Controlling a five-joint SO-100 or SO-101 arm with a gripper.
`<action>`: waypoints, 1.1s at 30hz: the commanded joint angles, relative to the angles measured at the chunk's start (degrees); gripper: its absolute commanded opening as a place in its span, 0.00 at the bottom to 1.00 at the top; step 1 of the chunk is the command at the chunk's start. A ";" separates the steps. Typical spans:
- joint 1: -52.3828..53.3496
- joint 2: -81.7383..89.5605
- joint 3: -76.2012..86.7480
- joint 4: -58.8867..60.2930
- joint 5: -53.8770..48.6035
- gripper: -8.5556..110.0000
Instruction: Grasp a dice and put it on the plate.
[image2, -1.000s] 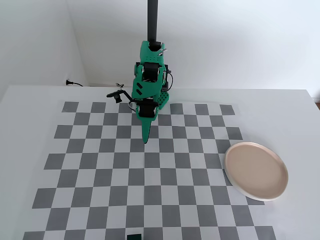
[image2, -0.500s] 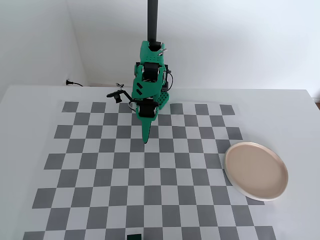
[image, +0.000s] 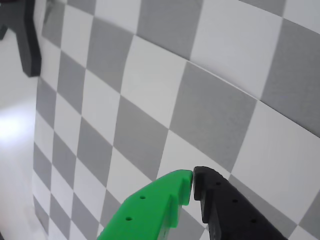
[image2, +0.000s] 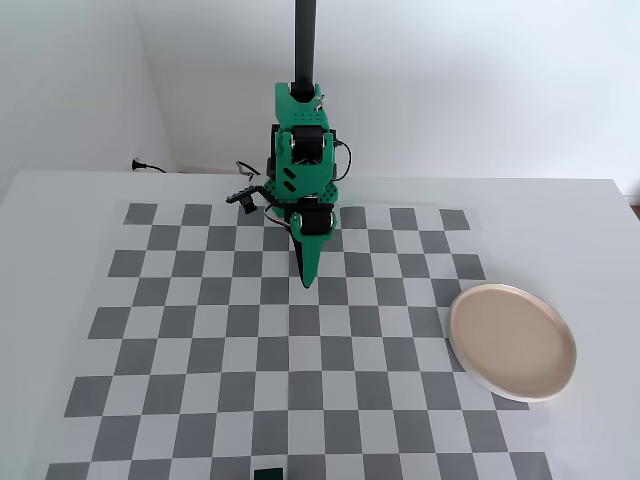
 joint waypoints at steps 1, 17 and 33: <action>-0.53 0.88 -0.88 -1.67 -15.82 0.04; 3.16 0.88 -0.88 -5.54 -48.25 0.04; 5.10 -12.74 -7.21 -20.57 -65.13 0.36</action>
